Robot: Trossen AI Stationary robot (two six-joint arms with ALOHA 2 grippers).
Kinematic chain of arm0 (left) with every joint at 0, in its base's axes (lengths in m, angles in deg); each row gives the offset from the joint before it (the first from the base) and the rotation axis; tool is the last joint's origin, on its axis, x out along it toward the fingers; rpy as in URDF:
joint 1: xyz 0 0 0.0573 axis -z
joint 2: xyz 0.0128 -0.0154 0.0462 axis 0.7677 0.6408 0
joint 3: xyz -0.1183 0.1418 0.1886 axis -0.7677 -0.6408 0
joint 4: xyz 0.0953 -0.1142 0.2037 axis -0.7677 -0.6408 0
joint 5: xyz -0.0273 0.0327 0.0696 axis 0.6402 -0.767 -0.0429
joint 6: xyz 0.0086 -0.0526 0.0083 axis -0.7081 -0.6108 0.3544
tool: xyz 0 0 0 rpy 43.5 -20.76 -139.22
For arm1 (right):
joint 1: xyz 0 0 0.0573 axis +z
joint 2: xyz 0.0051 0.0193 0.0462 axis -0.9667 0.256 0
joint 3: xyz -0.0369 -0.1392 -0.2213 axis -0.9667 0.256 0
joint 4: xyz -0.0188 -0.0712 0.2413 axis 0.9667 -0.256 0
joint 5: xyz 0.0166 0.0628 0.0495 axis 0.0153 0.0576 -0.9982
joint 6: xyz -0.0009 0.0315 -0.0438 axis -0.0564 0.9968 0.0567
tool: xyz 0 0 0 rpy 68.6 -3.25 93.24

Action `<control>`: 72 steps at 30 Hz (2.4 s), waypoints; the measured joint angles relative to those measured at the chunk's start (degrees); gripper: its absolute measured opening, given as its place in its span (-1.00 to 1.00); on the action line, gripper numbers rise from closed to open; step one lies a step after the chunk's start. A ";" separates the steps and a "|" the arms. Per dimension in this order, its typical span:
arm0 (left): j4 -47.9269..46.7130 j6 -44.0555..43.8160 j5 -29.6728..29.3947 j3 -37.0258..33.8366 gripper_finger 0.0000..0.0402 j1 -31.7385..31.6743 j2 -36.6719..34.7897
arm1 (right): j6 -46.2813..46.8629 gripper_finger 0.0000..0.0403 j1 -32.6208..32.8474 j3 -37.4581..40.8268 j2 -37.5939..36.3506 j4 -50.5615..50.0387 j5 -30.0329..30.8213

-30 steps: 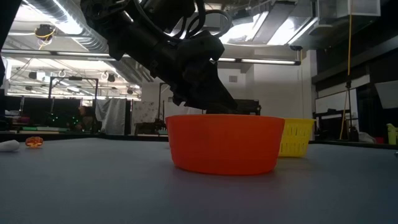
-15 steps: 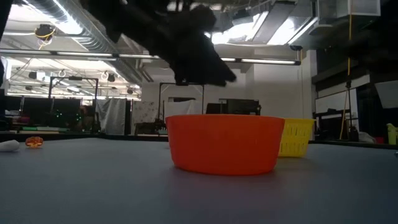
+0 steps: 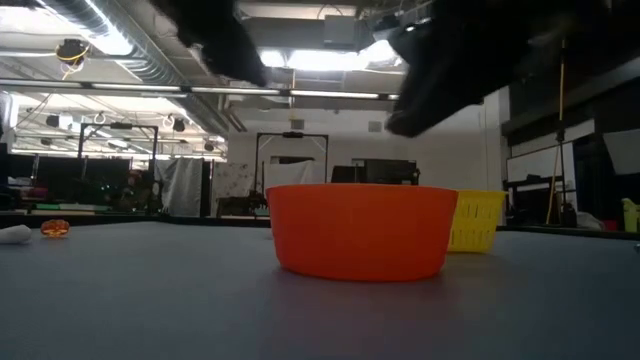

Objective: Sort Halloween decoration
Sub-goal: Put the black skull toy into the blue bin, then put the white ghost toy into the red bin

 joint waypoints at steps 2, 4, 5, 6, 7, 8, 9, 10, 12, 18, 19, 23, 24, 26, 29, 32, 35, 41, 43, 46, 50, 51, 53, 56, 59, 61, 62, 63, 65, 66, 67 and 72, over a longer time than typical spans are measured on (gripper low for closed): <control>-4.54 -3.14 0.51 0.00 -0.07 1.54 -2.49 | -3.50 -0.58 -2.42 -0.21 0.00 0.10 0.15; -8.98 -7.05 1.60 0.00 -0.07 3.26 -4.58 | -6.23 -0.58 -4.89 -0.22 0.00 -0.11 0.14; -10.62 -9.26 1.96 0.00 -0.07 4.13 -5.34 | -7.15 -0.58 -6.00 -0.22 0.00 -0.25 0.12; -12.12 -11.59 2.59 0.00 -0.07 5.17 -5.98 | -8.02 -0.58 -7.13 -0.22 0.00 -0.36 0.16; -13.74 -13.84 3.22 0.00 -0.07 6.20 -6.47 | -9.13 -0.58 -8.22 -0.22 0.00 -0.39 0.12; -15.18 -16.05 3.75 0.00 -0.07 7.31 -6.68 | -10.28 -0.58 -9.27 -0.22 0.00 -0.39 0.12; -16.03 -17.94 4.34 0.00 -0.07 8.38 -6.73 | -11.44 -0.58 -10.24 -0.22 0.00 -0.38 0.16; -16.82 -19.63 4.95 0.00 -0.07 9.57 -6.68 | -12.78 -0.58 -11.24 -0.22 0.00 -0.37 0.12; -18.52 -22.67 6.11 0.00 -0.07 12.09 -6.46 | -15.15 -0.58 -13.18 -0.22 -0.02 0.03 -0.02; -18.13 -30.11 6.82 0.00 -0.07 18.98 -5.14 | -18.34 -0.58 -19.02 -0.22 -0.02 0.07 -0.17; -18.26 -31.42 6.81 0.00 -0.07 20.13 -4.91 | -18.31 -0.58 -19.97 -0.22 -0.02 0.06 -0.19; -18.24 -37.28 5.87 0.00 -0.07 23.97 -3.81 | -18.25 -0.58 -23.25 -0.22 -0.02 0.05 -0.23; -18.50 -38.71 5.72 0.00 -0.07 24.93 -3.35 | -18.25 -0.58 -23.87 -0.22 -0.02 0.05 -0.23; -18.39 -41.00 5.56 0.00 -0.07 26.50 -2.23 | -18.23 -0.58 -25.00 -0.22 -0.02 0.09 -0.23; -18.39 -43.17 5.56 0.00 -0.07 28.66 -0.29 | -18.21 -0.58 -26.16 -0.22 -0.02 0.09 -1.09; -18.27 -44.76 5.56 0.00 -0.07 30.38 1.63 | -18.19 -0.58 -27.18 -0.20 -0.02 0.24 -3.13; -18.21 -45.07 5.56 0.00 -0.07 32.08 3.27 | -18.21 -0.58 -27.54 -0.20 -0.02 0.24 -4.05; -18.25 -44.75 5.53 0.00 -0.07 34.46 6.74 | -18.23 -0.50 -27.43 -0.20 -0.02 0.24 -4.34; -18.40 -43.79 5.55 0.00 -0.07 35.11 8.31 | -18.21 -0.41 -27.44 -0.20 -0.02 0.22 -4.34; -18.42 -44.94 5.58 0.00 -0.07 35.51 10.69 | -18.21 -0.27 -27.43 -0.20 -0.02 0.24 -4.32; -18.42 -51.09 5.53 0.00 -0.07 35.44 12.89 | -18.21 -0.14 -27.46 -0.20 -0.02 0.24 -4.32; -18.40 -52.56 5.53 0.00 -0.07 35.44 13.22 | -18.21 -0.12 -27.46 -0.20 -0.02 0.24 -4.32; -18.40 -55.10 5.53 0.00 -0.07 35.44 13.66 | -18.21 -0.09 -27.43 -0.20 -0.02 0.24 -4.32; -18.41 -59.22 5.33 -0.01 -0.07 35.45 13.91 | -18.21 -0.09 -27.43 -0.19 -0.02 0.24 -4.34; -18.42 -64.35 3.99 -0.02 -0.07 35.44 13.92 | -18.21 -0.09 -27.43 -0.18 -0.02 0.24 -4.34; -18.44 -67.91 2.35 -0.04 -0.07 35.44 13.92 | -18.21 -0.09 -27.43 -0.18 -0.02 0.24 -4.34; -18.48 -69.06 1.91 -0.04 -0.07 35.44 13.92 | -18.21 -0.09 -27.43 -0.18 -0.02 0.24 -4.34; -18.58 -70.13 1.71 -0.04 -0.07 35.42 13.92 | -18.21 -0.09 -27.43 -0.18 -0.02 0.24 -4.34; -19.13 -72.27 1.36 -0.04 -0.07 35.37 13.92 | -18.21 -0.09 -27.43 -0.18 -0.02 0.24 -4.34; -19.57 -73.27 1.26 -0.04 -0.07 35.37 13.92 | -18.21 -0.09 -27.43 -0.18 -0.02 0.24 -4.34; -20.00 -74.25 1.25 -0.04 -0.07 35.37 13.92 | -18.21 -0.09 -27.43 -0.18 -0.02 0.24 -4.34; -20.89 -77.99 1.23 -0.04 -0.07 35.35 13.92 | -18.21 -0.09 -27.43 -0.18 -0.02 0.24 -4.34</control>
